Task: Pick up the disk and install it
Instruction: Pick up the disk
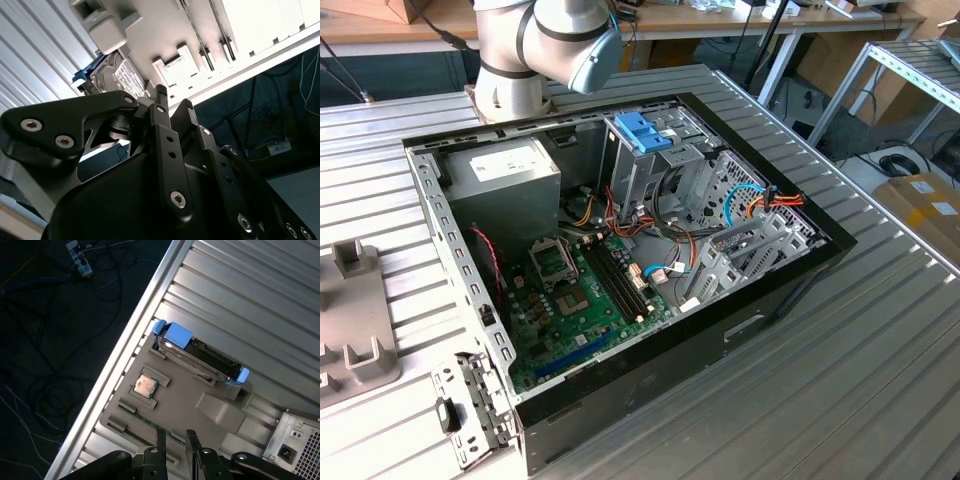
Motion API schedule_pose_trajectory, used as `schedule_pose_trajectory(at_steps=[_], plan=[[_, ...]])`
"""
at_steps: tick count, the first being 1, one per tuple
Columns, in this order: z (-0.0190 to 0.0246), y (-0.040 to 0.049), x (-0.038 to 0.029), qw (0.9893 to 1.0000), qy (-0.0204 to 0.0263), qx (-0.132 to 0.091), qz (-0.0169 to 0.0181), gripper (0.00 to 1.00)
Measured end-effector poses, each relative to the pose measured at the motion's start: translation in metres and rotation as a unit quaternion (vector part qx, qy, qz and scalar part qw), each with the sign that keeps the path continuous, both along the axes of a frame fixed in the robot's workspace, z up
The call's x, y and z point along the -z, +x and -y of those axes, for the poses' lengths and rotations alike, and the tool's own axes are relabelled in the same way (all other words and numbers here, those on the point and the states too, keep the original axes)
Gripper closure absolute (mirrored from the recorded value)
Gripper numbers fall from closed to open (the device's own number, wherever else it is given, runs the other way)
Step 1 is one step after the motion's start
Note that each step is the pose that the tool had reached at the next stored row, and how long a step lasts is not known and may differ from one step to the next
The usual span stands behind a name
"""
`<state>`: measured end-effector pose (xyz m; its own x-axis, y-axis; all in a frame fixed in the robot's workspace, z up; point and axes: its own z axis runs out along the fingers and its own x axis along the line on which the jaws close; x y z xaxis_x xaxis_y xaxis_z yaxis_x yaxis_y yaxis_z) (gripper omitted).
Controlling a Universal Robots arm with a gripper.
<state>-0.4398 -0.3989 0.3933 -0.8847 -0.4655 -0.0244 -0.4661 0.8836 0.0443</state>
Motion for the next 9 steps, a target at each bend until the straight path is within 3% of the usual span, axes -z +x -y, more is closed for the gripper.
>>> schedule_pose_trajectory(at_steps=[9], plan=[[0.0000, 0.0000, 0.0000, 0.9998, 0.0000, -0.022, 0.0000, 0.70]])
